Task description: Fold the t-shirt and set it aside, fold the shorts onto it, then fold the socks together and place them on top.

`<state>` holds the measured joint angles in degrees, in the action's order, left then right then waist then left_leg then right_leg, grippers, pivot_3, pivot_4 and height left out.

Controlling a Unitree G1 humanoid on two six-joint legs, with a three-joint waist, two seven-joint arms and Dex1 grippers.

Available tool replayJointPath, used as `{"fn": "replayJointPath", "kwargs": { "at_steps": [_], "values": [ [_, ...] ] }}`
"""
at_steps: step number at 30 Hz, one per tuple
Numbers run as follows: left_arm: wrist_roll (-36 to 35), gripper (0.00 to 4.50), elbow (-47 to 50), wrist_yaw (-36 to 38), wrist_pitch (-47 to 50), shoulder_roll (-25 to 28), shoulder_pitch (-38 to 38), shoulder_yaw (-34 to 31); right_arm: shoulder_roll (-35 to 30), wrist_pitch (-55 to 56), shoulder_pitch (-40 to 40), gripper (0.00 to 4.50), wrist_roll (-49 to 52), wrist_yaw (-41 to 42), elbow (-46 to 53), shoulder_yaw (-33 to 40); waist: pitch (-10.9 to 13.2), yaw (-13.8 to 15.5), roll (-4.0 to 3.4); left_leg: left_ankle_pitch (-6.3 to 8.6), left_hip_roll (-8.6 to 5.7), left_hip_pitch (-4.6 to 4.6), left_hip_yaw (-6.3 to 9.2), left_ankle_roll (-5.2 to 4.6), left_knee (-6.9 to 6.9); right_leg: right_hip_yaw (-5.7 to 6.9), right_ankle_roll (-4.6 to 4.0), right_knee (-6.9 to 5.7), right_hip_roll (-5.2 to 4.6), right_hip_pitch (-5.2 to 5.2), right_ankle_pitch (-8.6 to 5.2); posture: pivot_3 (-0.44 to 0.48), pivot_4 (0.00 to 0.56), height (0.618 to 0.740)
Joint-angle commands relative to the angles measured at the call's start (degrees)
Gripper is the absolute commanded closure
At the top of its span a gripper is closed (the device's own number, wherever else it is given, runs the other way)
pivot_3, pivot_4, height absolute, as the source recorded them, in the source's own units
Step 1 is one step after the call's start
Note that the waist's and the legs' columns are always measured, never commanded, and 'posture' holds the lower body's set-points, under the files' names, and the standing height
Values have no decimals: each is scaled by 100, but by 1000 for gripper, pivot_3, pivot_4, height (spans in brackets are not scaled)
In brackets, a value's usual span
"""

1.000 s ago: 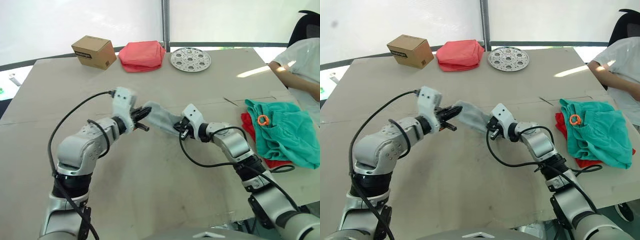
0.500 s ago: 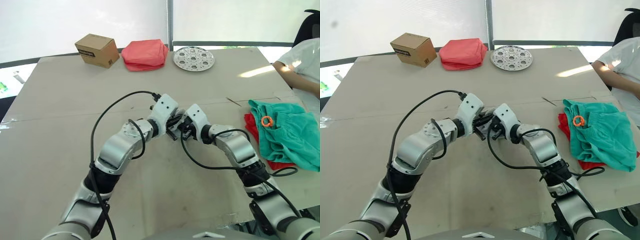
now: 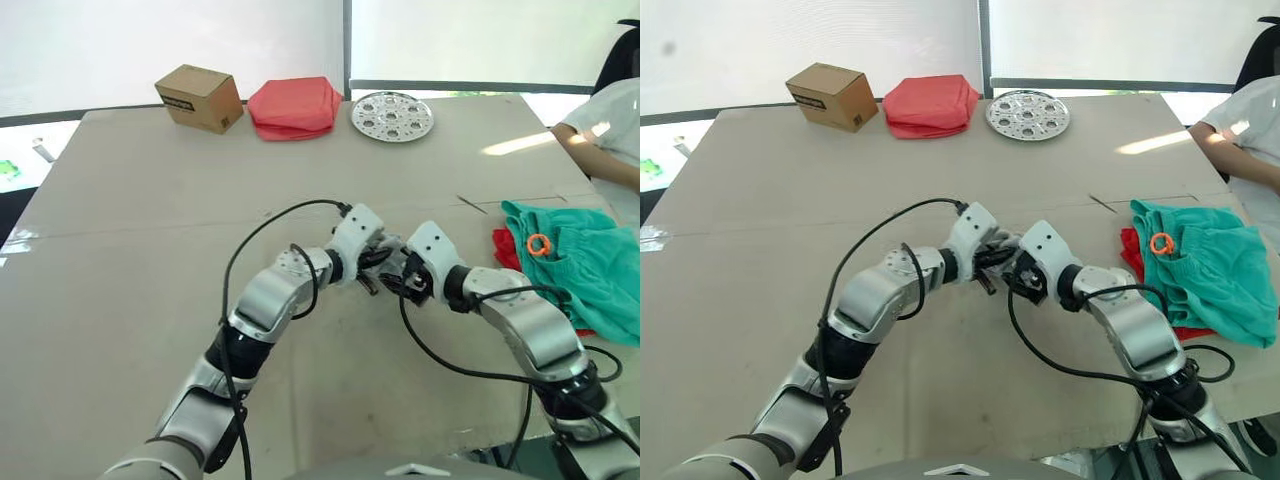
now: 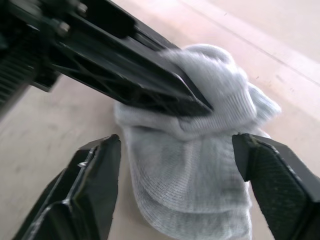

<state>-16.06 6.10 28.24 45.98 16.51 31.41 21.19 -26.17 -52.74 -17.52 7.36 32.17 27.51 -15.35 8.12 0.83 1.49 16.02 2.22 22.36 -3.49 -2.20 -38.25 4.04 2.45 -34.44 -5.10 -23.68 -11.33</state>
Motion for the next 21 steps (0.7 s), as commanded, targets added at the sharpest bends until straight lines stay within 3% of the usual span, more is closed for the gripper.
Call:
{"fn": "replayJointPath", "kwargs": {
  "at_steps": [1, 2, 3, 4, 7, 11, 16, 20, 21],
  "values": [
    [218, 4500, -658, 380, -450, -142, 90, 277, -301, -278, 460, 994, 271, 62, 943, 484, -1, 36, 1, 0, 0, 6, 8, 0, -3, 9, 0, 2, -3, 0, 0, 0, 150, 740],
    [271, 4500, -817, 537, -565, -140, 112, 350, -364, -335, 609, 994, 323, 39, 1110, 580, -2, 40, 2, 1, 0, 11, 13, -1, -6, 15, 0, 4, -4, 0, 0, 0, 150, 740],
    [283, 3686, -884, 646, -648, -145, 112, 355, -391, -365, 745, 953, 376, 7, 1243, 673, -3, 33, 3, 1, 0, 15, 16, -2, -8, 19, 0, 7, -5, 0, 0, 0, 150, 740],
    [305, 3412, -939, 721, -735, -151, 118, 344, -422, -379, 853, 953, 418, -12, 1350, 746, -4, 29, 3, 1, 0, 16, 16, -2, -8, 19, 0, 8, -5, 0, 0, 0, 150, 740],
    [164, 1951, -883, 1061, -875, -118, 74, 169, -483, -410, 1124, 953, 525, -77, 1595, 998, -4, 23, 2, 1, 3, 16, 21, -2, -9, 23, 2, 8, -6, 2, 0, 0, 150, 740],
    [-954, 176, -218, 1900, -420, 174, -175, -708, -297, -503, 1488, 953, 833, -170, 1821, 1587, -3, -8, 1, 1, 9, 20, 37, -2, -10, 29, 2, 7, -7, 0, -1, 0, 150, 740],
    [-2453, 176, 330, 2428, 632, 573, -295, -1792, -81, -499, 1452, 953, 1321, -148, 1759, 2048, 3, -11, -7, 0, 7, 27, 58, -1, -9, 43, 2, 8, 0, -2, -2, 0, 150, 740],
    [-3050, 176, 394, 2113, 1129, 630, -283, -2450, 27, -667, 929, 953, 1638, -202, 1528, 2191, 5, -8, -8, 0, 0, 29, 69, -1, -15, 44, 3, 7, -1, 2, -1, 0, 150, 740],
    [-3099, 127, 449, 2076, 1142, 692, -333, -2553, 52, -745, 719, 708, 1711, -232, 1431, 2172, 5, -9, -8, 0, 0, 29, 70, -2, -18, 44, 3, 7, -1, 3, -1, 0, 150, 740]
  ]
}}
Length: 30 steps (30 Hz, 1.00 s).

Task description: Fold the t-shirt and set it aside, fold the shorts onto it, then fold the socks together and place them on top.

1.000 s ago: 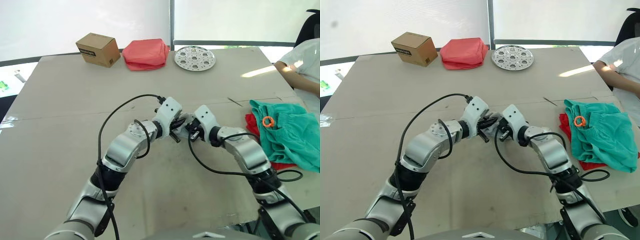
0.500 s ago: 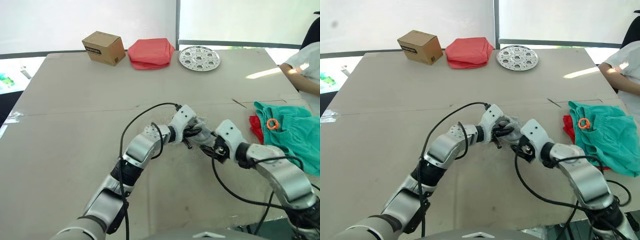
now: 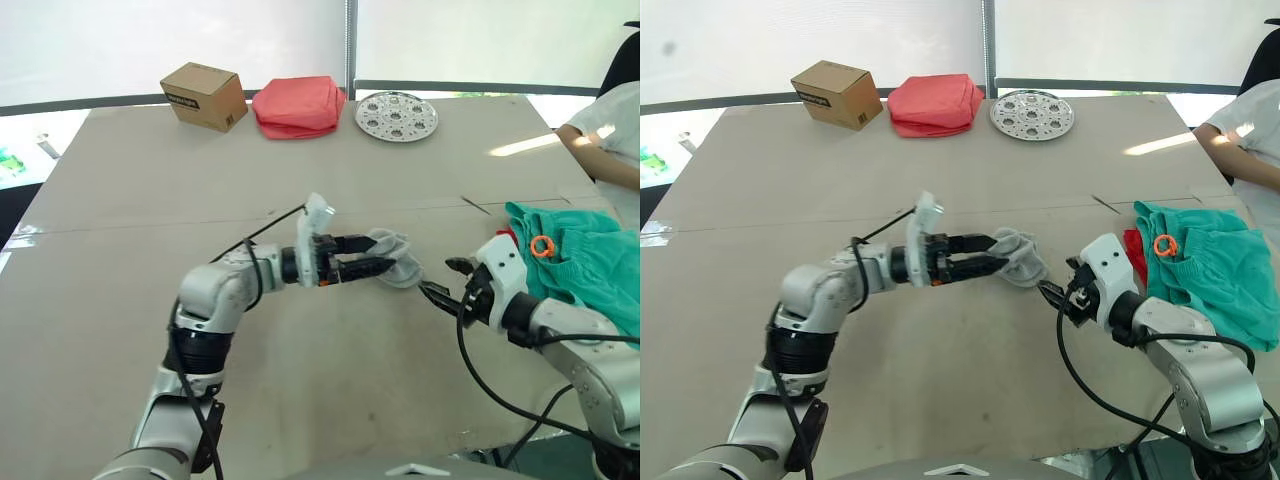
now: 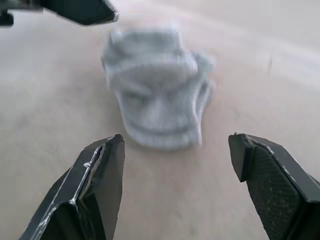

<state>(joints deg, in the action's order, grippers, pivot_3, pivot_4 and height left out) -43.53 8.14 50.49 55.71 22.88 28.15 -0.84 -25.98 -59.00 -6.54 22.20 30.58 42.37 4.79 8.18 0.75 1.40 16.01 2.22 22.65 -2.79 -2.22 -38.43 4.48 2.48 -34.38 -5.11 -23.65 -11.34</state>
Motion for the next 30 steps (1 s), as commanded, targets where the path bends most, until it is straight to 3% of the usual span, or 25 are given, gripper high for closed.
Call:
{"fn": "replayJointPath", "kwargs": {
  "at_steps": [1, 3, 8, 13, 16, 23, 28, 30],
  "values": [
    [-312, 113, 374, -104, 99, 195, -145, -387, 197, -272, -693, 403, 378, -140, -234, 184, 0, -1, 1, 0, -3, 0, 1, 0, -1, -1, 0, -1, 0, 1, 0, 0, 150, 740],
    [-220, 113, 685, 168, -124, 524, -518, -356, 451, -480, -1248, 65, 536, -270, -596, 122, -1, -59, 2, -1, -6, -3, 0, 1, 1, -2, -1, -3, 7, 1, 0, 0, 150, 740],
    [-136, 57, 1436, 582, -751, 1089, -1514, -481, 963, -610, -2605, 20, 317, -682, -2000, -348, 6, -118, -9, -2, -6, -7, 4, 4, 12, -10, -31, -10, 14, -4, 15, 0, 150, 740],
    [-22, 57, 1655, 481, -1101, 1259, -2020, -546, 1248, -168, -3408, 20, -119, -852, -3421, -829, 11, -112, -16, -2, -6, -5, 3, 4, 8, -10, -30, -9, 7, -4, 15, 0, 150, 740],
    [-37, 57, 1835, 342, -1263, 1242, -2322, -621, 868, 174, -3415, 20, -526, -482, -4002, -1553, 13, -118, -20, -2, -8, -5, 3, 4, 7, -12, -30, -7, 6, -3, 15, 0, 150, 740],
    [-11, 57, 1953, 446, -1646, 1490, -2935, -857, -148, 320, -2862, 20, -615, 551, -3636, -2363, 11, -140, -19, -2, -8, -1, 1, 3, 11, -15, -30, -1, 10, -3, 14, 0, 150, 740],
    [31, 57, 1948, 704, -1899, 1712, -3074, -876, -252, 856, -2727, 20, -905, 917, -4015, -2838, 11, -146, -24, -2, 0, -20, 0, 5, 10, -14, -4, -5, 13, -2, -1, 0, 150, 740],
    [120, 0, 1944, 833, -2044, 1806, -3093, -834, -258, 1054, -2698, 566, -1061, 996, -4229, -2948, 6, -145, -19, -2, 0, -22, 0, 5, 10, -15, -4, -9, 12, -2, -1, 0, 150, 740]
  ]
}}
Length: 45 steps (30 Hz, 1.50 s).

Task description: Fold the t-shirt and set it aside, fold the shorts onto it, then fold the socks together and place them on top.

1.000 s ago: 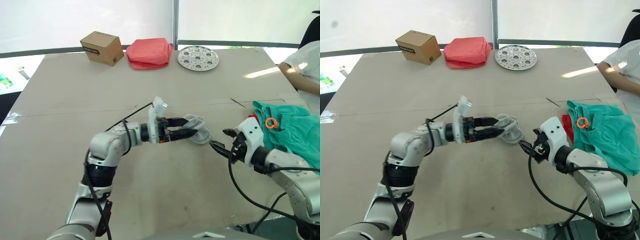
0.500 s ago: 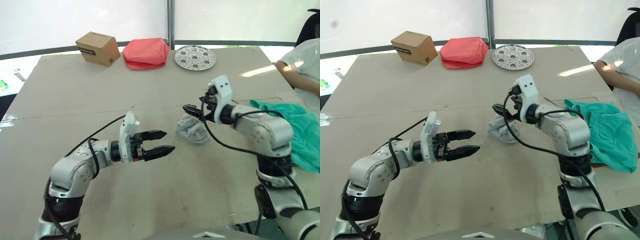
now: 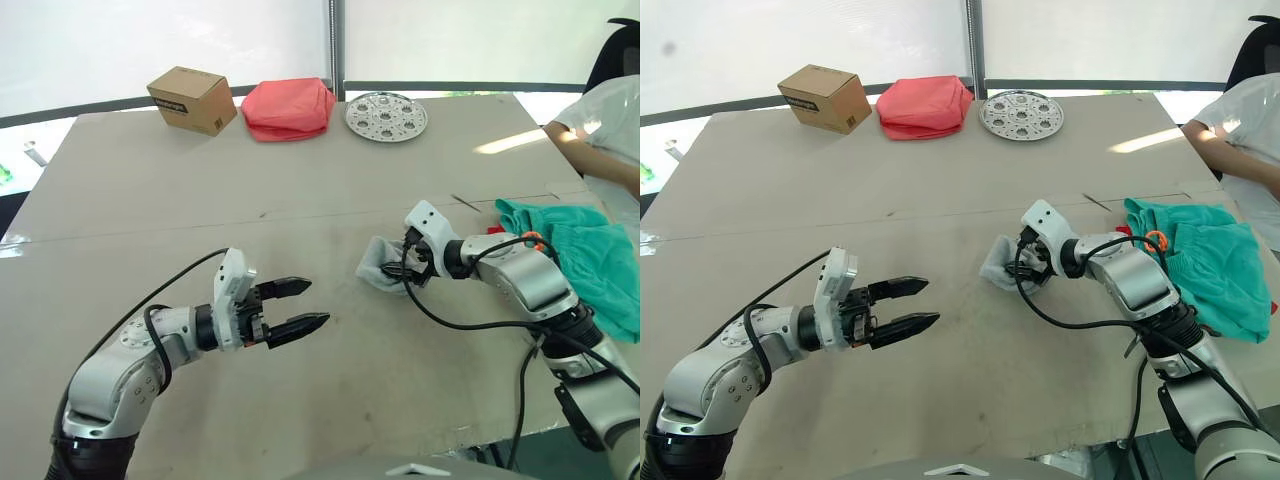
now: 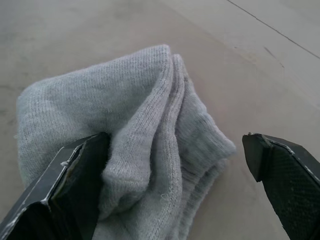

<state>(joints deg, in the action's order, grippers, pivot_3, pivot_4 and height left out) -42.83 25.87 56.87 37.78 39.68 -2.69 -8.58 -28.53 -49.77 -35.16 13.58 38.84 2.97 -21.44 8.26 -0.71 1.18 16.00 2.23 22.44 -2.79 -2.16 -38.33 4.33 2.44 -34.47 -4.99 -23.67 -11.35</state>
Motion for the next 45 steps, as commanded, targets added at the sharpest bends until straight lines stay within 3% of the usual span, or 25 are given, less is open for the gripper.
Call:
{"fn": "replayJointPath", "kwargs": {
  "at_steps": [1, 7, 9, 12, 13, 16, 19, 21, 25, 28, 31, 34, 38, 41, 45],
  "values": [
    [53, 0, 172, 234, -286, 152, -7, -52, -17, 194, 189, 823, -227, 239, -345, -352, -7, 0, 10, 0, 0, 0, 0, 0, 0, 0, 0, 0, 0, 0, 0, 0, 150, 740],
    [268, 0, 218, 489, -616, 321, 25, 113, -123, 409, 556, 3681, -74, 535, 4, -93, -9, 22, 13, 0, -1, 1, 0, 0, 0, -1, -23, 0, -2, 0, 14, 0, 150, 740],
    [247, 0, 251, 527, -618, 321, 185, 226, -146, 368, 894, 4469, 337, 565, 585, 527, -9, 70, 11, 0, 0, 1, 1, 1, 0, -1, -22, 0, -3, 0, 13, 0, 150, 740],
    [150, 0, 357, 466, -570, 135, 625, 548, -102, -500, 1756, 4469, 1730, 213, 2170, 2779, -8, 151, 16, 0, -2, 18, 4, 1, -1, 3, -23, 5, -5, -2, 15, 0, 150, 740],
    [129, 0, 369, 427, -561, 55, 734, 631, -136, -761, 1978, 4469, 2020, 87, 2558, 3347, 8, 283, -5, 0, -2, 17, 1, 0, -1, 1, -24, 5, -4, -2, 15, 0, 150, 740],
    [198, 0, 220, 430, -636, -205, 1083, 909, -150, -1738, 2577, 4469, 2713, -633, 3506, 5350, 9, 321, -21, 1, -12, 34, 7, -2, -5, 14, -25, 15, -16, 3, 17, 0, 150, 740],
    [254, 0, 117, 432, -716, -422, 1296, 1110, -109, -2670, 2584, 4469, 3251, -1315, 3761, 7095, -2, 286, -3, 2, -10, 29, 7, -3, -4, 19, -22, 33, 1, 11, 17, 0, 150, 740],
    [223, 0, 139, 423, -723, -518, 1368, 1185, -229, -3249, 2250, 4469, 3187, -1722, 3438, 7794, 1, 230, -8, 2, -8, 24, 2, -3, -3, 14, -21, 33, 8, 11, 17, 0, 150, 740],
    [227, 0, 191, 419, -732, -603, 1466, 1296, -363, -3626, 1460, 4469, 2237, -2765, 2062, 7773, 2, 134, -11, 1, -11, 11, 1, -3, -5, -2, -17, 32, 14, 10, 17, 0, 150, 740],
    [237, 0, 185, 386, -720, -625, 1556, 1344, -505, -3208, 1409, 4469, 1857, -2825, 953, 7273, -2, 130, -8, 0, -15, 7, 5, -4, -3, -32, -20, 32, 33, 10, 18, 0, 150, 740],
    [258, 0, 194, 330, -706, -626, 1619, 1345, -686, -2533, 1445, 3410, 1635, -2535, 44, 6823, -4, 148, -15, 0, -15, 8, 1, -5, 1, -47, -43, 32, 40, 8, 31, 0, 150, 740],
    [298, 0, 220, 209, -692, -619, 1619, 1318, -743, -1881, 1489, 1832, 1719, -2223, -113, 6788, -8, 154, -23, 1, -17, 10, -1, -7, 2, -52, -43, 38, 42, 9, 32, 0, 150, 740],
    [301, 0, 336, 24, -659, -652, 1563, 1335, -737, -1610, 1837, 1832, 1955, -1914, 326, 6870, -8, 154, -22, 1, -16, 9, -2, -8, 1, -58, -31, 40, 46, 9, 29, 0, 150, 740],
    [309, 0, 327, -57, -679, -681, 1574, 1345, -625, -1728, 2124, 2713, 2397, -1790, 1014, 7096, -8, 152, -23, 1, -13, 9, 1, -7, 0, -61, -13, 39, 50, 10, 20, 0, 150, 740],
    [414, 0, 21, 44, -833, -685, 1670, 1336, -677, -2276, 2450, 4448, 3130, -1756, 1869, 7553, -10, 154, -26, 1, -10, 6, 2, -7, 0, -67, -12, 37, 55, 10, 20, 0, 150, 740]
  ]
}}
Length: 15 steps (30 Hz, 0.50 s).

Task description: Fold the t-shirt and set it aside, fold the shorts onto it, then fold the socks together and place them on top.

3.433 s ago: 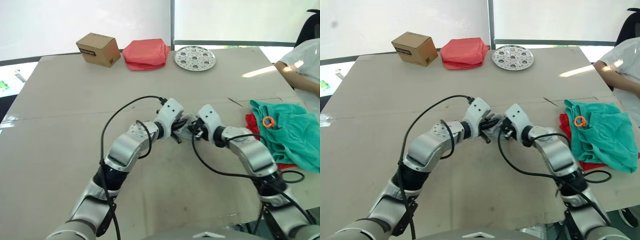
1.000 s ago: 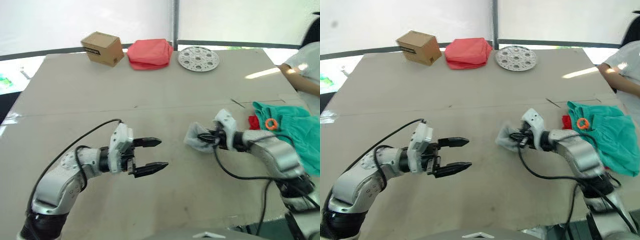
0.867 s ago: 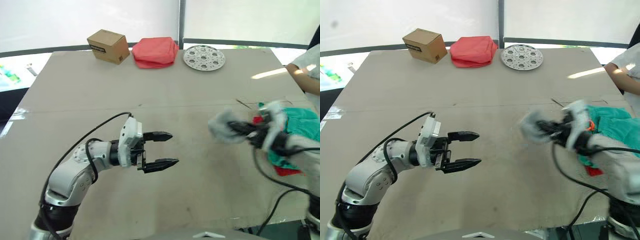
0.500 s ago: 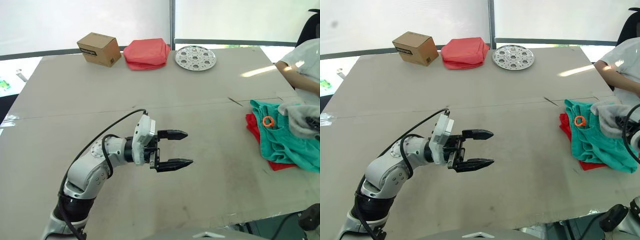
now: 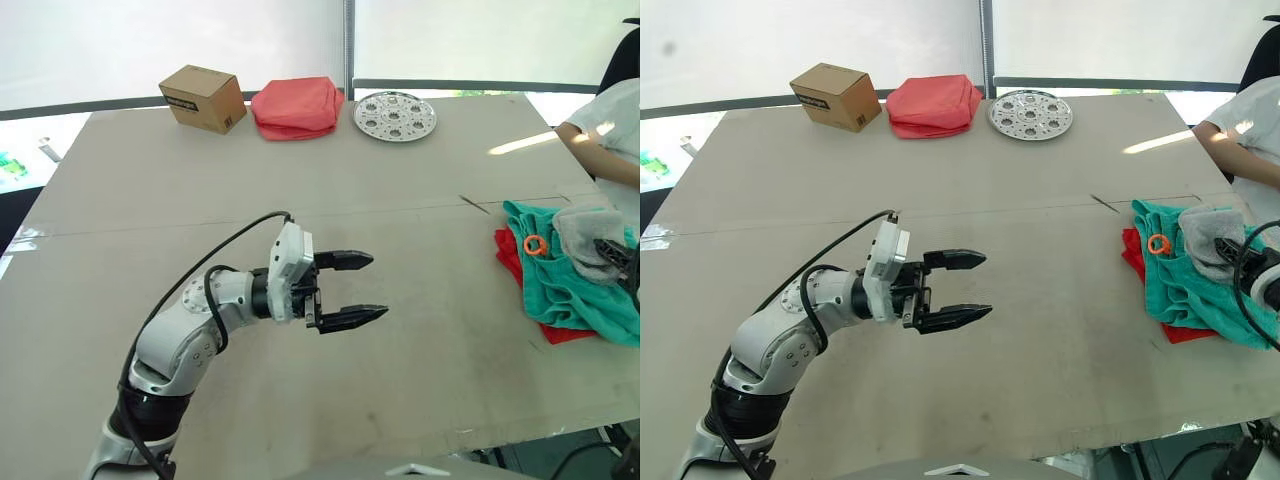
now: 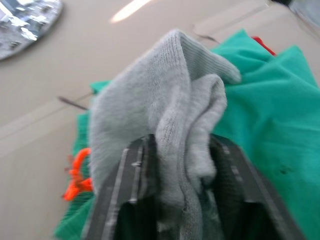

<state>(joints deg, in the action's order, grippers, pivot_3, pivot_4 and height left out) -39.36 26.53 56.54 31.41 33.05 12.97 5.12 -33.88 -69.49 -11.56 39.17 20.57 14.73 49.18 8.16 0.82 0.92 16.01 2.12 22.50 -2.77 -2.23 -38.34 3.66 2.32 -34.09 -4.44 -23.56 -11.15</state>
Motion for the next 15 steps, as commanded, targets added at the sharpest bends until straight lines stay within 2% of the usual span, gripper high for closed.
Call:
{"fn": "replayJointPath", "kwargs": {
  "at_steps": [1, 6, 11, 15],
  "values": [
    [83, 0, -100, 101, -226, -25, 122, -29, -171, -423, 137, 4448, 689, 48, 771, 561, -1, 0, 2, 0, 0, 1, 0, 0, -1, -1, 0, 0, 0, 0, 0, 0, 150, 740],
    [219, 0, -342, 266, -402, -92, 223, 88, -466, -151, 703, 4448, 412, 47, 853, 269, -2, 15, 4, 0, -3, 2, 1, 0, -2, -8, -1, 2, 2, 0, 0, 0, 150, 740],
    [262, 0, -383, 311, -440, -83, 288, 63, -448, 81, 774, 4448, 472, 67, 806, 198, -3, -8, 3, 0, -1, -4, -6, 0, -2, -33, 0, 1, 19, 0, 0, 0, 150, 740],
    [267, 0, -326, 296, -442, -48, 251, 46, -543, -97, 706, 4448, 1042, 227, 964, 664, -3, -1, 3, 0, -1, -3, -3, 0, -1, -45, -1, 1, 30, 0, 0, 0, 150, 740]
  ]
}}
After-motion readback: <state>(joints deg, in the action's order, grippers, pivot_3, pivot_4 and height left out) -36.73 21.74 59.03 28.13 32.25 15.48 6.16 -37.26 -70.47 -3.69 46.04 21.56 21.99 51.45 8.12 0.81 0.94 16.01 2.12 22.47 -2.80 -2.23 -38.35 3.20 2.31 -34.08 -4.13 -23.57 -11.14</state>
